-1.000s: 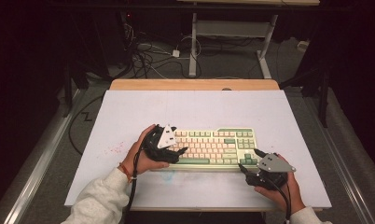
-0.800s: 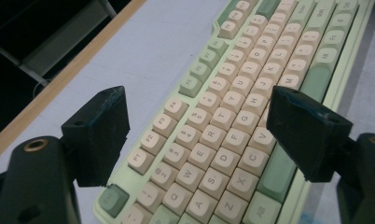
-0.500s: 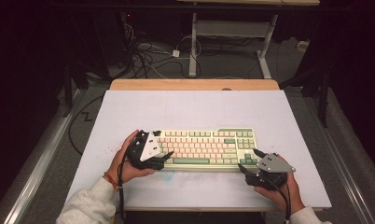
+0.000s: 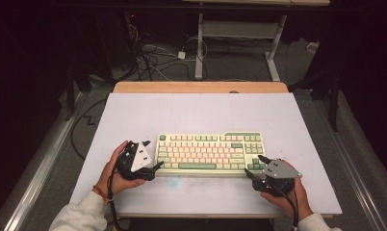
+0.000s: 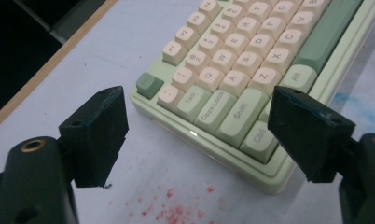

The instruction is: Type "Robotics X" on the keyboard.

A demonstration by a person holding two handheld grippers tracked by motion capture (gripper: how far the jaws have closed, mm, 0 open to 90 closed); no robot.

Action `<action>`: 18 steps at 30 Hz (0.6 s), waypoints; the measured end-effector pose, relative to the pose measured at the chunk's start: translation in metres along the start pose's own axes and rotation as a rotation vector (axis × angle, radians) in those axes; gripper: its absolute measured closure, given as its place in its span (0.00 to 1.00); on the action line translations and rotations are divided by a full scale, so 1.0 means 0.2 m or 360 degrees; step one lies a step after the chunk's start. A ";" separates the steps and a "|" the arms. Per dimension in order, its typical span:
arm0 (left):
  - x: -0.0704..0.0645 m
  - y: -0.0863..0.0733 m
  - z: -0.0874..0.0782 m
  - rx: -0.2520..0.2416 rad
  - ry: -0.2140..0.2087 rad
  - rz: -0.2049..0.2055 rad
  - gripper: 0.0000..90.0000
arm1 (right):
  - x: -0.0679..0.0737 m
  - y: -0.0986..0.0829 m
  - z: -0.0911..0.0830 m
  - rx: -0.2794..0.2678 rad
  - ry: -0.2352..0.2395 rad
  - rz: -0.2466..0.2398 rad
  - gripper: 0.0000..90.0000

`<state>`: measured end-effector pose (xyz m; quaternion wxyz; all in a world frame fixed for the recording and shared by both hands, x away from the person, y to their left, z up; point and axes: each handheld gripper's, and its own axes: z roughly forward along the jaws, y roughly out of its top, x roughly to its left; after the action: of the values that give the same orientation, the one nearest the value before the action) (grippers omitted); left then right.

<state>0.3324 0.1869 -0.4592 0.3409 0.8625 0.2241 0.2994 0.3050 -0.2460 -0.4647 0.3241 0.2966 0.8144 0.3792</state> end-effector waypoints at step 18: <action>-0.04 -0.15 -0.03 0.0116 -0.0056 -0.0118 0.21 | 0.01 0.15 0.08 0.0064 0.0273 -0.0012 0.99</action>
<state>0.3164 0.2059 -0.4803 0.3242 0.8705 0.2607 0.2629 0.3238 -0.2207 -0.4487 0.2486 0.2664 0.8477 0.3855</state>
